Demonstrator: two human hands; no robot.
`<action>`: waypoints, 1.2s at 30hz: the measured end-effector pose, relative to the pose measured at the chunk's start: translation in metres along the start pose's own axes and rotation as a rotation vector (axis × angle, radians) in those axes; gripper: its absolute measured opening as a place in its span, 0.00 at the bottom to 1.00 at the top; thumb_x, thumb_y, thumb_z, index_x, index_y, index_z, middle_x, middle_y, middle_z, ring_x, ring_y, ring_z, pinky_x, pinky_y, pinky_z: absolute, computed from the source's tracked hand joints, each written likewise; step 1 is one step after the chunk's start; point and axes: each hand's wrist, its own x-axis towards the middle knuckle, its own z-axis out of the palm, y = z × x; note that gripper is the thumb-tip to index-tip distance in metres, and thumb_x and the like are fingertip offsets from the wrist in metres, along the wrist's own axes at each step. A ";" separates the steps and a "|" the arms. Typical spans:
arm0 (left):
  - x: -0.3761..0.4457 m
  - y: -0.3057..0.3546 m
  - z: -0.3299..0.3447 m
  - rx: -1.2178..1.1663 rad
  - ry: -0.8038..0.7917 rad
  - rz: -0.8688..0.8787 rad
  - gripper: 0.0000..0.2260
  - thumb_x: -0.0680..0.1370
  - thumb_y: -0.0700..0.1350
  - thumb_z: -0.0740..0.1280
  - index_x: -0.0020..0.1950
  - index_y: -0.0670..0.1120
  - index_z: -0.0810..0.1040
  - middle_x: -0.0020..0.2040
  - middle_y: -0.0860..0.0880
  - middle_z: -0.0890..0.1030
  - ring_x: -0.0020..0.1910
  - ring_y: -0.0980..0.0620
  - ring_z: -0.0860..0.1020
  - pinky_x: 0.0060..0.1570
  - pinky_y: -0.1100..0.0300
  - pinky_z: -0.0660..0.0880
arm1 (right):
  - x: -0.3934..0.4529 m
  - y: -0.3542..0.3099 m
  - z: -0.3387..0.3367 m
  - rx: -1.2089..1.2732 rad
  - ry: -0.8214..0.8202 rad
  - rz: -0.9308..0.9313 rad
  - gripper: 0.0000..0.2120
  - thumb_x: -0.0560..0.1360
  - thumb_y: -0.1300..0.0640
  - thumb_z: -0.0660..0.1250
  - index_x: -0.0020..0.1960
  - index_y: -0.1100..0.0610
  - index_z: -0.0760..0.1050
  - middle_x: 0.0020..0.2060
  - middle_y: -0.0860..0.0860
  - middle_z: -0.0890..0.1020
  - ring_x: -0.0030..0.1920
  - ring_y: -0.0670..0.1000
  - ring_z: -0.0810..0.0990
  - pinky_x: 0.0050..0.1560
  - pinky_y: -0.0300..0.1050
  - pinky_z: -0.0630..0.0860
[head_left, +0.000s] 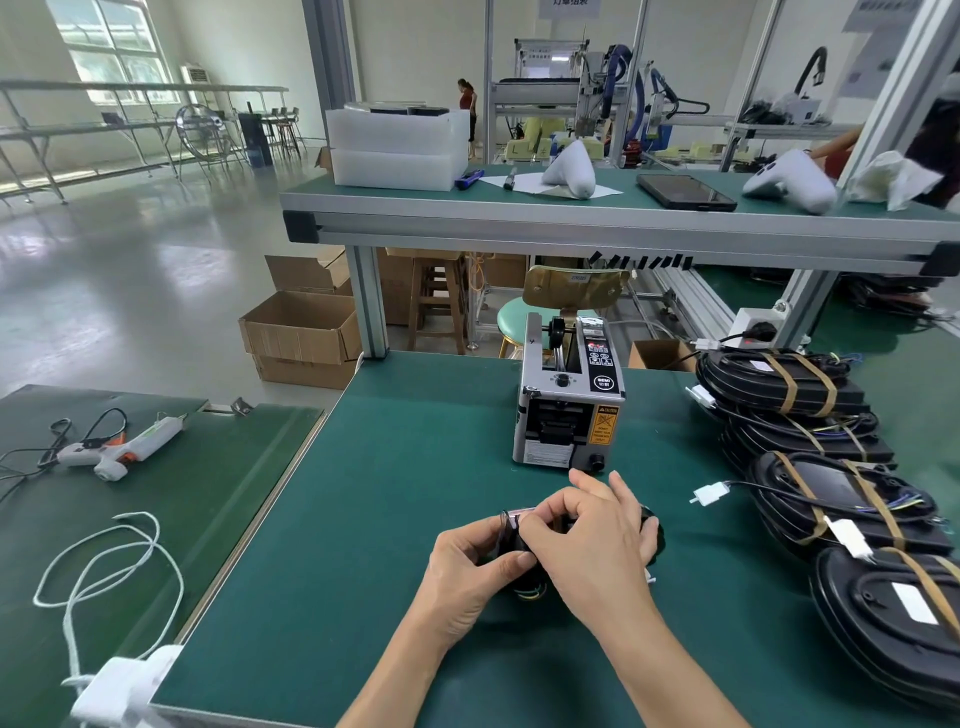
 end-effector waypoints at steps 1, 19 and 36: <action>0.000 0.000 0.000 0.003 0.002 -0.001 0.22 0.75 0.50 0.81 0.67 0.46 0.85 0.62 0.40 0.86 0.61 0.44 0.85 0.60 0.54 0.80 | 0.001 0.000 -0.001 -0.004 -0.006 0.005 0.08 0.71 0.45 0.72 0.35 0.45 0.79 0.75 0.41 0.71 0.80 0.43 0.49 0.79 0.59 0.35; 0.000 0.000 0.000 0.088 0.022 -0.019 0.22 0.74 0.54 0.81 0.65 0.49 0.86 0.61 0.42 0.87 0.62 0.44 0.85 0.61 0.54 0.80 | 0.004 0.003 0.008 -0.062 0.088 -0.007 0.17 0.72 0.37 0.72 0.39 0.46 0.70 0.57 0.33 0.71 0.79 0.45 0.54 0.79 0.58 0.40; 0.003 -0.002 -0.002 0.067 -0.024 0.009 0.25 0.71 0.51 0.84 0.66 0.45 0.86 0.62 0.39 0.86 0.63 0.43 0.84 0.62 0.55 0.80 | 0.143 -0.009 -0.007 0.383 0.027 0.442 0.09 0.74 0.69 0.65 0.53 0.68 0.81 0.45 0.61 0.83 0.39 0.57 0.79 0.30 0.40 0.69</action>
